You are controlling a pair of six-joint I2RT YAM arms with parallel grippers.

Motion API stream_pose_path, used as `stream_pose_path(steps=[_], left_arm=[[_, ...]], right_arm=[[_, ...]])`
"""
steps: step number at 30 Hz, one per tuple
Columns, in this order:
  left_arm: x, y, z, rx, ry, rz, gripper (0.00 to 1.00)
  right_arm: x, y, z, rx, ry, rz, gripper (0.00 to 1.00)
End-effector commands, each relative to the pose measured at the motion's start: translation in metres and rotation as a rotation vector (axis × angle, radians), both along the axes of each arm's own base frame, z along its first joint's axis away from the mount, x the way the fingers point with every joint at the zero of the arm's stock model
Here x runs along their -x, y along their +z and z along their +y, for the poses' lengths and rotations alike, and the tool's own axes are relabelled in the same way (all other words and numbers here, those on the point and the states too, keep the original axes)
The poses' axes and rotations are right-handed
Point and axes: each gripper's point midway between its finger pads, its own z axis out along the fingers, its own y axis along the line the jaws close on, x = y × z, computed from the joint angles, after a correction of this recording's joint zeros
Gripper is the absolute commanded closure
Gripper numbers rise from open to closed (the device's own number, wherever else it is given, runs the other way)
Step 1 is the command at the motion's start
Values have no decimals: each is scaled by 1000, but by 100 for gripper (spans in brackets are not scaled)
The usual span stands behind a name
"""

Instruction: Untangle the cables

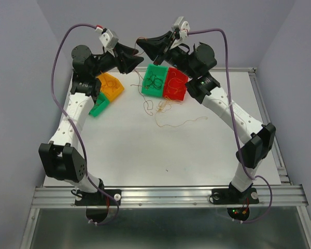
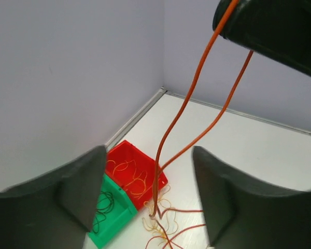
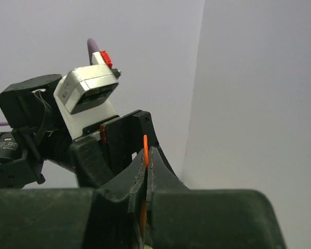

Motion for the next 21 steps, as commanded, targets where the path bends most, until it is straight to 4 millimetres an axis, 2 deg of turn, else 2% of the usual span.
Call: stream_pose_path(steps=[1,2,3,4,5,7,9,10,11,12,14,15,16,17,18,19,20,21], left_arm=[[-1,27,-8,-18,9,-72,49],[-7,24,-7,-26,26,-55,84],[-9,23,-6,-30,35,-49,95],[-11,21,-4,-38,49,-48,100],[-15,14,-3,-48,71,-34,100],[-14,13,2,-71,102,-62,100],[-12,11,7,-105,133,-67,100],[-12,1,9,-130,139,-17,100],[-12,1,11,-150,153,-14,100],[-13,10,15,-163,182,-27,100],[-16,0,24,-238,230,6,100],[-16,9,27,-250,252,-13,100],[-17,10,30,-269,267,-17,100],[-18,5,35,-304,290,-8,100],[-16,13,37,-312,300,-23,100],[-16,14,38,-321,306,-24,100],[-15,15,38,-334,308,-30,100],[-12,16,37,-341,303,-23,100]], right_arm=[[22,31,-10,-62,18,-64,100],[21,31,-11,-66,11,-59,99],[19,31,-13,-69,-2,-56,99],[18,28,-15,-69,-15,-47,99],[13,27,-19,-73,-50,-40,100],[9,22,-24,-75,-91,-29,99],[-2,9,-35,-82,-169,16,99],[-5,3,-40,-86,-200,37,99],[-10,-4,-45,-91,-232,59,99],[-17,-23,-55,-92,-290,109,99],[-22,-36,-68,-116,-329,139,100],[-21,-59,-71,-89,-330,172,99],[-19,-66,-70,-81,-314,174,94],[-16,-81,-66,-50,-283,181,63],[-12,-91,-63,-26,-257,179,49],[-8,-114,-57,14,-224,182,36],[-4,-125,-52,35,-193,177,21],[4,-131,-45,52,-138,149,16]])
